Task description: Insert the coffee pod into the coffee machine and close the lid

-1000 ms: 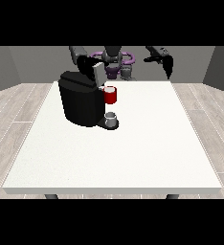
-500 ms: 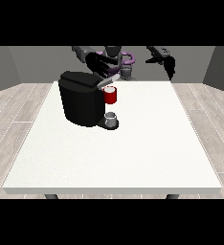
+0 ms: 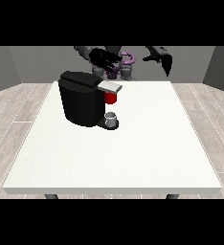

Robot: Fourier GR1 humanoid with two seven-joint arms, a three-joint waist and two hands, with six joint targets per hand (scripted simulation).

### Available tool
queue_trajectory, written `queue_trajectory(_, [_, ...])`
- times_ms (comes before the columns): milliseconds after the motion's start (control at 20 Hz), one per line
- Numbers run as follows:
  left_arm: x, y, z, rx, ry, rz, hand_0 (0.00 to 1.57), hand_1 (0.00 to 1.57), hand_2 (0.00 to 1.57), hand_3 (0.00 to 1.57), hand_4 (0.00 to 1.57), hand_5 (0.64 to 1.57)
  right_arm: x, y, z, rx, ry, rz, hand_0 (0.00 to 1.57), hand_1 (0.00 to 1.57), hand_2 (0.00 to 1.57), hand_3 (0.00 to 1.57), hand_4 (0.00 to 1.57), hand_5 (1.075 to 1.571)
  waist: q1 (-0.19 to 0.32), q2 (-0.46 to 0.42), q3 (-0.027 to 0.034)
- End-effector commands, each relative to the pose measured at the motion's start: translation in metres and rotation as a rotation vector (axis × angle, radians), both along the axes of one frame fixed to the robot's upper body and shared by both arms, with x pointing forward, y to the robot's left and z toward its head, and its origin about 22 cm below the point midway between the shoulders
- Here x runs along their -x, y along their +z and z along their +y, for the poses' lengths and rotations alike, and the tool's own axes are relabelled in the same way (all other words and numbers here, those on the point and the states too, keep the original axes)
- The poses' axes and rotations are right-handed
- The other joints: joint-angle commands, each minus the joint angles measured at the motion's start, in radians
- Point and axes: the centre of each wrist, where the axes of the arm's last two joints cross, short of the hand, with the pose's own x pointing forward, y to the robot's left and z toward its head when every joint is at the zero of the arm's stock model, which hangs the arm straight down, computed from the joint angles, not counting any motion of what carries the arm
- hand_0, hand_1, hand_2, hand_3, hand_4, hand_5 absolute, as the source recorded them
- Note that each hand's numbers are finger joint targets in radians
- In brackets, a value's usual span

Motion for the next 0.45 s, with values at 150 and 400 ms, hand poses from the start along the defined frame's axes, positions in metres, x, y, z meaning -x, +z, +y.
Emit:
queue_trajectory(150, [0.018, -0.031, 0.0, 0.026, 0.045, 0.035, 0.0, 0.0, 0.0, 0.0, 0.19, 1.571, 0.033, -0.036, 0.018, -0.115, 0.146, 0.02, 0.0, 0.0, 0.0, 0.0, 0.28, 1.571, -0.074, -0.087, 0.0])
queue_trajectory(400, [0.024, -0.042, 0.009, 0.009, 0.147, 0.1, 0.0, 0.0, 0.0, 0.0, 0.19, 1.571, 0.088, -0.109, -0.002, -0.239, 0.078, 0.16, 0.0, 0.0, 0.0, 0.0, 0.16, 1.571, -0.176, -0.154, 0.0004])
